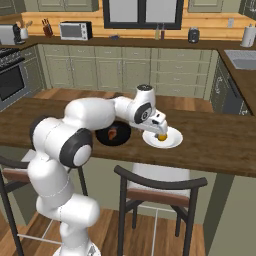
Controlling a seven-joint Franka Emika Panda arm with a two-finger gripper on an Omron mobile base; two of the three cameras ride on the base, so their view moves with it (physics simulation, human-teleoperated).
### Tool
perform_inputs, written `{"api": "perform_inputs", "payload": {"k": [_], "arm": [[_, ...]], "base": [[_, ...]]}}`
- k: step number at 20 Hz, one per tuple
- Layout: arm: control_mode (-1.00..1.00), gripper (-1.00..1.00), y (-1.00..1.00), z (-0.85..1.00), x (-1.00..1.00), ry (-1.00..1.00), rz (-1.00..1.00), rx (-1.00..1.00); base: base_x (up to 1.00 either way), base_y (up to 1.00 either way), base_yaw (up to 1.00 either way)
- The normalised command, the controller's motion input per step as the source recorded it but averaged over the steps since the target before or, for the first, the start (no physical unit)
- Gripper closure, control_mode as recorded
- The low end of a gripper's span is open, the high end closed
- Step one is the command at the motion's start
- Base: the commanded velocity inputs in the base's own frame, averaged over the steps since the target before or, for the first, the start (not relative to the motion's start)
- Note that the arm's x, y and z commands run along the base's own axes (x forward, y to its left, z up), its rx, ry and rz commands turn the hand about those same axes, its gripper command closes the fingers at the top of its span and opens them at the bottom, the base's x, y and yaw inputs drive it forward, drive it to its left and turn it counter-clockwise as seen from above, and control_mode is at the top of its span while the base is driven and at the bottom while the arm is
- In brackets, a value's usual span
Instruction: Pick the chicken drumstick and lemon from their plates and place them in the bowl. Then put the bowl in the fridge.
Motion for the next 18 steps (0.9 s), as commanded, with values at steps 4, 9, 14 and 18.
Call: {"api": "perform_inputs", "payload": {"k": [4,9,14,18], "arm": [[-1.00,-1.00,-0.50,-0.01,0.16,0.00,-0.01,0.00],[-1.00,-1.00,-0.29,-0.02,0.26,0.00,0.07,0.00],[-1.00,-1.00,-0.11,-0.11,0.39,-0.03,0.20,0.00],[-1.00,-1.00,0.00,-0.35,0.44,-0.02,0.20,0.00]], "base": [[0.00,0.00,0.00],[0.00,0.00,0.00],[0.00,0.00,0.00],[0.00,0.00,0.00]]}}
